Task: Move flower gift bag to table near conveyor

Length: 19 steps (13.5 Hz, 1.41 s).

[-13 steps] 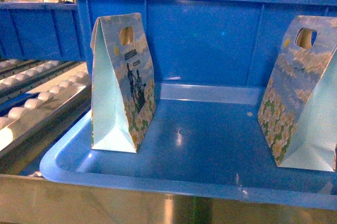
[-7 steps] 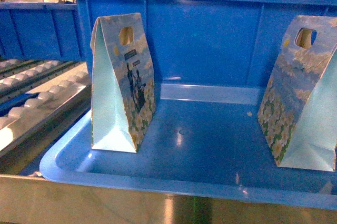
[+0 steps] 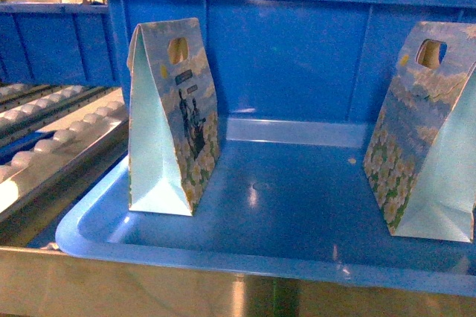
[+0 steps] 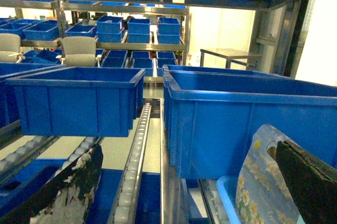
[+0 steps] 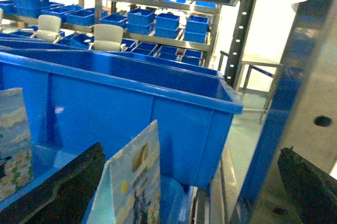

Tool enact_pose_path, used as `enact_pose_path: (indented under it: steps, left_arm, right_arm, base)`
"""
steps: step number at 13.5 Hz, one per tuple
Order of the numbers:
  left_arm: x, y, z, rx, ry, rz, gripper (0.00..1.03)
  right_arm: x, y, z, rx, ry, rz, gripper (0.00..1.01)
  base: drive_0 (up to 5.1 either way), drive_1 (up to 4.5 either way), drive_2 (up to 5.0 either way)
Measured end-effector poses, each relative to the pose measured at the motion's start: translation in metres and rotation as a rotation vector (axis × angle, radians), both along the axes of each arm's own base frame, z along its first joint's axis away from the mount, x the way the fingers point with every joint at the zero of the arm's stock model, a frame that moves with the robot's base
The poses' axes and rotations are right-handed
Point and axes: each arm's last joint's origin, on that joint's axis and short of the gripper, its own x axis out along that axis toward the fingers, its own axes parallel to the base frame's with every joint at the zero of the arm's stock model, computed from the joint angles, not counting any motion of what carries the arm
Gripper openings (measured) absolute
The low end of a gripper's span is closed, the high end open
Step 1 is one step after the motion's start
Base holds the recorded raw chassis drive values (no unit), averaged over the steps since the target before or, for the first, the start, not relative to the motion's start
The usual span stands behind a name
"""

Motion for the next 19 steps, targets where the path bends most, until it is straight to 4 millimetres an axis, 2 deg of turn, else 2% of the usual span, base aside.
enact_pose_path:
  steps: [2,8,9,11,13,16,19]
  left_arm:
    - [0.0,0.0,0.0,0.0,0.0,0.0,0.98]
    - [0.0,0.0,0.0,0.0,0.0,0.0,0.98]
    - [0.0,0.0,0.0,0.0,0.0,0.0,0.98]
    - [0.0,0.0,0.0,0.0,0.0,0.0,0.98]
    - [0.0,0.0,0.0,0.0,0.0,0.0,0.98]
    - [0.0,0.0,0.0,0.0,0.0,0.0,0.98]
    - [0.0,0.0,0.0,0.0,0.0,0.0,0.98]
  right_arm:
    - [0.015,0.015,0.01,-0.018,-0.009,0.024,0.98]
    - [0.027,0.023,0.013,-0.021,0.001,0.022,0.98]
    - [0.033,0.027,0.01,-0.035,0.052,0.02,0.98]
    - [0.061,0.04,0.0,-0.074,0.205,0.041,0.98]
    - [0.066,0.046,0.001,-0.06,0.2,0.045,0.98]
    - [0.08,0.061,-0.011,-0.081,0.251,0.04,0.98]
    - [0.089,0.064,-0.016,-0.071,0.269,0.029,0.98]
  base:
    - [0.0,0.0,0.0]
    - [0.0,0.0,0.0]
    - [0.0,0.0,0.0]
    - [0.0,0.0,0.0]
    - [0.0,0.0,0.0]
    - [0.0,0.0,0.0]
    - [0.0,0.0,0.0]
